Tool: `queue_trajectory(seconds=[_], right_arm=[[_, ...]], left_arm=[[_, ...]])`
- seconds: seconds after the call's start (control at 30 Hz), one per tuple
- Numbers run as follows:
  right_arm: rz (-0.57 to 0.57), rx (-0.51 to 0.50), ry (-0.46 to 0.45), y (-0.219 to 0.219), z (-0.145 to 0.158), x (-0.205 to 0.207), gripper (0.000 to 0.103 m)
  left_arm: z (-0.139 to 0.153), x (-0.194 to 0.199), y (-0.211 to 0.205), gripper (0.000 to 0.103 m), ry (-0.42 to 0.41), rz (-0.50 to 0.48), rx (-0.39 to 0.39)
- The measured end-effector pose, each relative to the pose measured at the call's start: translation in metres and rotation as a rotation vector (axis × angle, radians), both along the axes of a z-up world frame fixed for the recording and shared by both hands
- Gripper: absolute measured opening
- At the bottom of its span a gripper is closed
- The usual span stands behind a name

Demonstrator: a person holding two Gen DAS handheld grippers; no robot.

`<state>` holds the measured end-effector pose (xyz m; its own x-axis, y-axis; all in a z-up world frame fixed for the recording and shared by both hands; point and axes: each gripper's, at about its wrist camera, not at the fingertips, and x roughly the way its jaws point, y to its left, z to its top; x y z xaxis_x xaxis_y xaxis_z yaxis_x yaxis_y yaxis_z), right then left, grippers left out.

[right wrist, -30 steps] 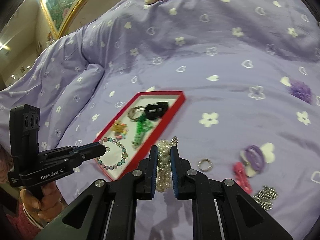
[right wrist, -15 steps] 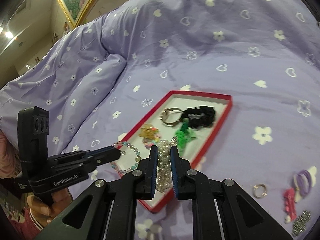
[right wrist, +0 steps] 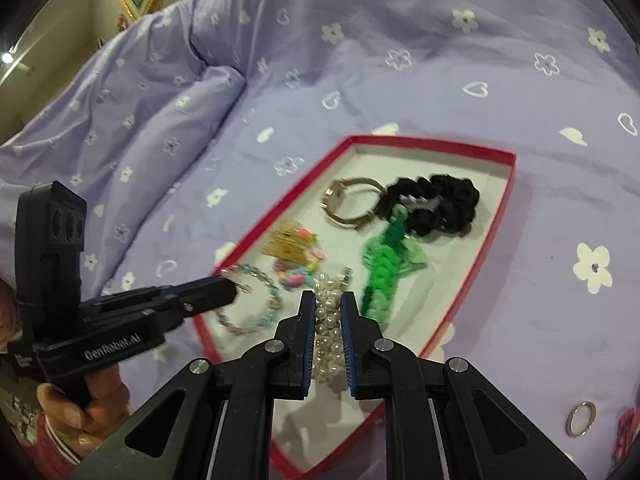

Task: Organize jewelry
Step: 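Carry beaded and pearl bracelets into the tray and open both tools, then move both open tools back over the gold ring and silver chain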

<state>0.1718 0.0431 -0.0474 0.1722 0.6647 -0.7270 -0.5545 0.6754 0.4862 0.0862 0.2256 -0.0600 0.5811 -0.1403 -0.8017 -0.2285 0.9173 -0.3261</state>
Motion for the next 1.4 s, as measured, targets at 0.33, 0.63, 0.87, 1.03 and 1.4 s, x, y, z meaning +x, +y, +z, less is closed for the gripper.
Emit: queue_trajectory(seconds=[0.33, 0.63, 0.87, 1.03, 1.4], right_arm=[[0.004, -0.080, 0.003, -0.001, -0.018, 0.004, 0.012], [0.020, -0.110, -0.009, 0.004, -0.017, 0.004, 0.016], [0.031, -0.101, -0.005, 0.006, -0.015, 0.003, 0.019], [0.017, -0.071, -0.020, -0.002, -0.004, 0.000, 0.038], [-0.086, 0.007, -0.047, -0.064, 0.031, -0.019, 0.057]], left_arm=[[-0.027, 0.005, 0.014, 0.011, 0.082, 0.051, 0.024], [-0.030, 0.006, 0.012, 0.012, 0.106, 0.056, 0.053], [-0.025, 0.003, 0.011, 0.023, 0.104, 0.062, 0.062], [-0.014, -0.003, 0.008, 0.042, 0.080, 0.069, 0.065], [0.020, -0.023, -0.021, 0.059, 0.013, 0.039, 0.056]])
